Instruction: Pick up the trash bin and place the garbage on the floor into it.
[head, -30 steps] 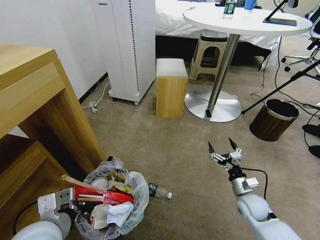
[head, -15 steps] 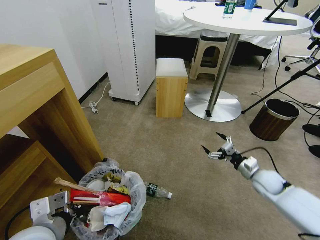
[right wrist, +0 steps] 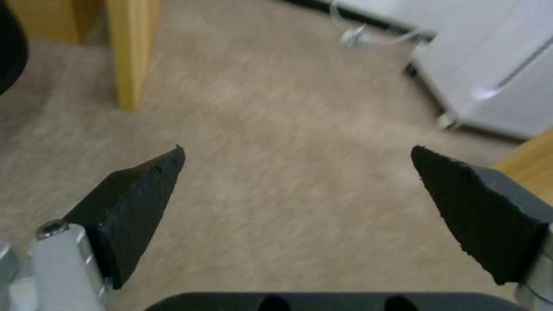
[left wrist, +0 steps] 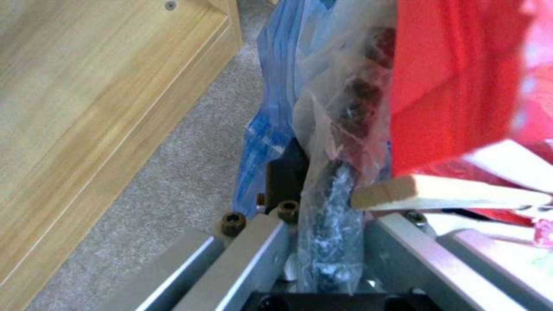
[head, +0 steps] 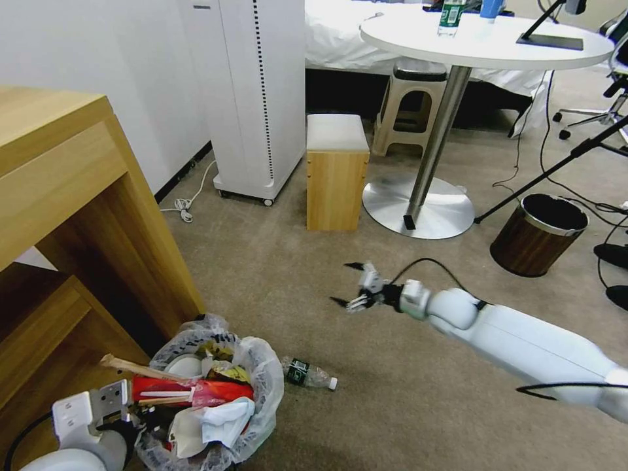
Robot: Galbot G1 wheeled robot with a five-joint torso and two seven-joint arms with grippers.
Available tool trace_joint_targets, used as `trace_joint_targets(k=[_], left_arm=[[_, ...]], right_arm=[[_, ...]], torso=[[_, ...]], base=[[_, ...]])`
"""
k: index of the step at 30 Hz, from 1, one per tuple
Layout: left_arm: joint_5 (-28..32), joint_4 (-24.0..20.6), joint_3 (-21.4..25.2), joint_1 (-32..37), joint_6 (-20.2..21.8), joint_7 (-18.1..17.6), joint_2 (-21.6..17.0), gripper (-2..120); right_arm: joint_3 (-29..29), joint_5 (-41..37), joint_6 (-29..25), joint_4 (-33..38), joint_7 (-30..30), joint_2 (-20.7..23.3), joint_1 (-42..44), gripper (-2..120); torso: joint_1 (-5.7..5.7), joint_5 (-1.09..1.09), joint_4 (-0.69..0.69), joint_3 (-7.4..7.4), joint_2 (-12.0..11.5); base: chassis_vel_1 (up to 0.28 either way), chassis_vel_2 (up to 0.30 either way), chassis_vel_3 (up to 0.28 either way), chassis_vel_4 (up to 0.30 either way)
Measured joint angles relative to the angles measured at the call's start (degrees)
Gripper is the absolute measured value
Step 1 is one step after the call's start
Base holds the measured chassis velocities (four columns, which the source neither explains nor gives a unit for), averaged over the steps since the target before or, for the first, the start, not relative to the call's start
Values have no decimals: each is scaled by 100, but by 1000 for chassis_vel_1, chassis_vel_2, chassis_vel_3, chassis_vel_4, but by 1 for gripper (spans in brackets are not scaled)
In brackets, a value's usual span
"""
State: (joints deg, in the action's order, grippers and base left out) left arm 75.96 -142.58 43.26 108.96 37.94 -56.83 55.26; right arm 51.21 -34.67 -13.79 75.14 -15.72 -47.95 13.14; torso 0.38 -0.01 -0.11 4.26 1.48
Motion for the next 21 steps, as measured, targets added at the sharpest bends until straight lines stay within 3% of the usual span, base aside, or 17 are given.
trace_joint_targets(k=[13,21], left_arm=[[-264,-17,32,103,22,98,235,0],[-619,26,-89,172,51,216,442,0]], right_arm=[[192,-466,645,-177,301,-391,625,100],[397,-374,1537,-248,47,-435,442,100]], torso=[[0,1,-2,-1,0],[0,0,-2,-1,0]], base=[[0,0,0,0],[0,0,0,0]])
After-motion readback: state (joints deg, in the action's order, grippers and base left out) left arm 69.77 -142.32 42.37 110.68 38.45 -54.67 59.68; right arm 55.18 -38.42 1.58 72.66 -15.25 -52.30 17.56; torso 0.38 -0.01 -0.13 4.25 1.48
